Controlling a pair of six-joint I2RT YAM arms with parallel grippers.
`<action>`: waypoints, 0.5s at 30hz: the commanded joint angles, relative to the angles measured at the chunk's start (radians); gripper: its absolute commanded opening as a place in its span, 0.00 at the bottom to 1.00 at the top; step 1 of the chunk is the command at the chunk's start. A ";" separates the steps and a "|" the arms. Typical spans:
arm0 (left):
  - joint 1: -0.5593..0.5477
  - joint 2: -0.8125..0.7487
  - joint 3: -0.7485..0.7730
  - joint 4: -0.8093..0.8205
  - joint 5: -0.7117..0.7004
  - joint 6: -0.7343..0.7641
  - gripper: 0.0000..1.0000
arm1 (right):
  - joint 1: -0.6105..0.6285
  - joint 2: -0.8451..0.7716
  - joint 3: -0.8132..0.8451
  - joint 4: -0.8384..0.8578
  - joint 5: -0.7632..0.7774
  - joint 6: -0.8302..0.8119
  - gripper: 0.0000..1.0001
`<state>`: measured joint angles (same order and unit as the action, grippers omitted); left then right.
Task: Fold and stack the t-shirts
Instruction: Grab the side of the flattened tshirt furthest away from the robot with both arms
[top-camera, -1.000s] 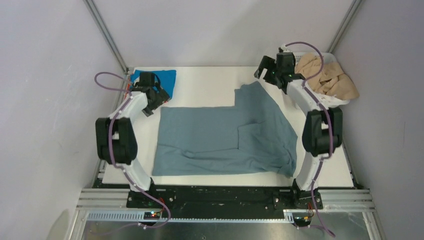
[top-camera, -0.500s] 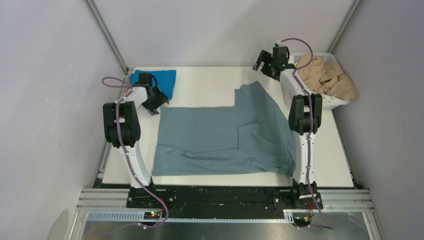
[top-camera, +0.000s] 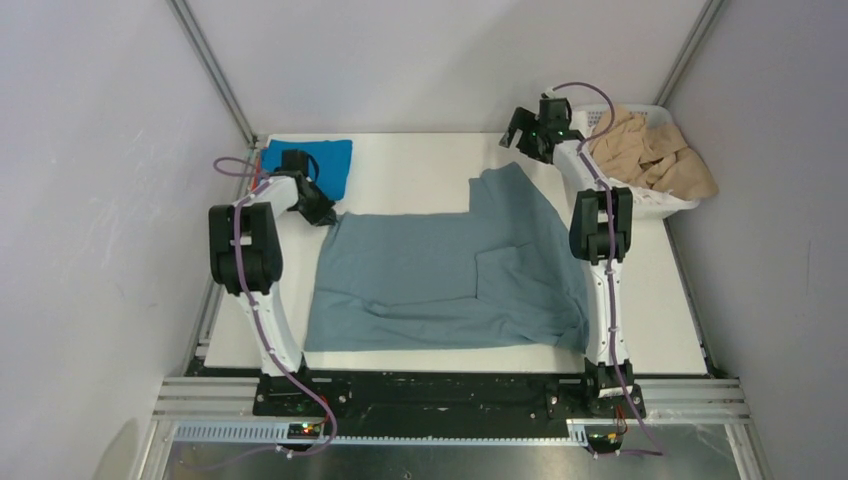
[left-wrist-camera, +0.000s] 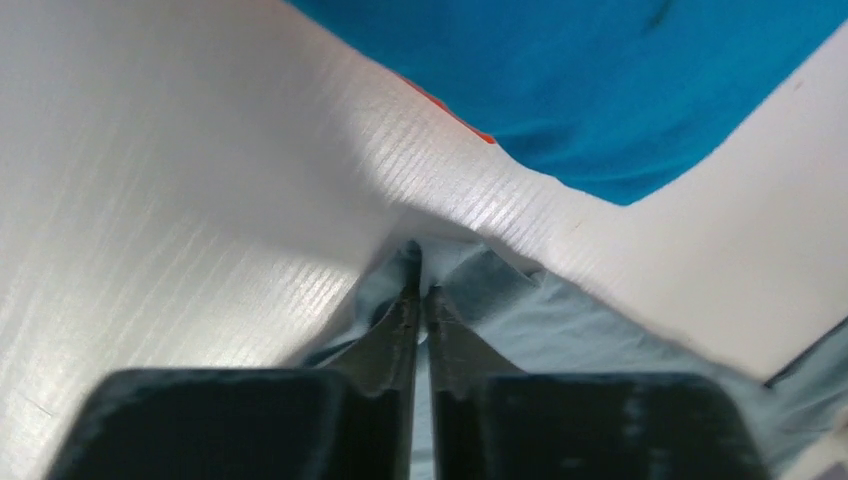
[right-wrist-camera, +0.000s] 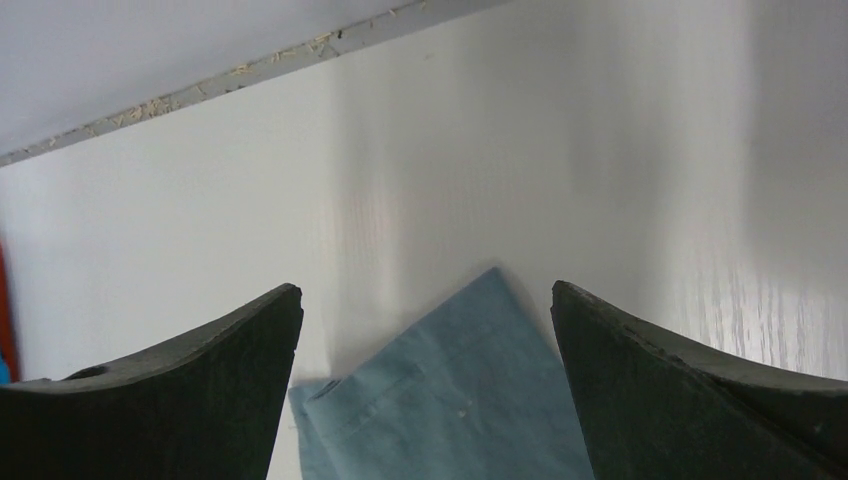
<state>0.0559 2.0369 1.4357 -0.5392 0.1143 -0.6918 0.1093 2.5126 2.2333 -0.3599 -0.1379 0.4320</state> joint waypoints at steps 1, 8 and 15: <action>-0.026 -0.021 0.015 0.002 0.005 0.048 0.03 | 0.035 0.046 0.164 -0.114 0.039 -0.145 0.99; -0.047 -0.071 0.017 0.002 -0.028 0.064 0.00 | 0.117 0.049 0.138 -0.137 0.264 -0.359 1.00; -0.097 -0.158 0.006 0.003 -0.087 0.078 0.00 | 0.096 0.054 0.159 -0.251 0.190 -0.243 0.96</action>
<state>-0.0204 1.9884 1.4357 -0.5457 0.0788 -0.6449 0.2440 2.5599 2.3436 -0.5228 0.0494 0.1471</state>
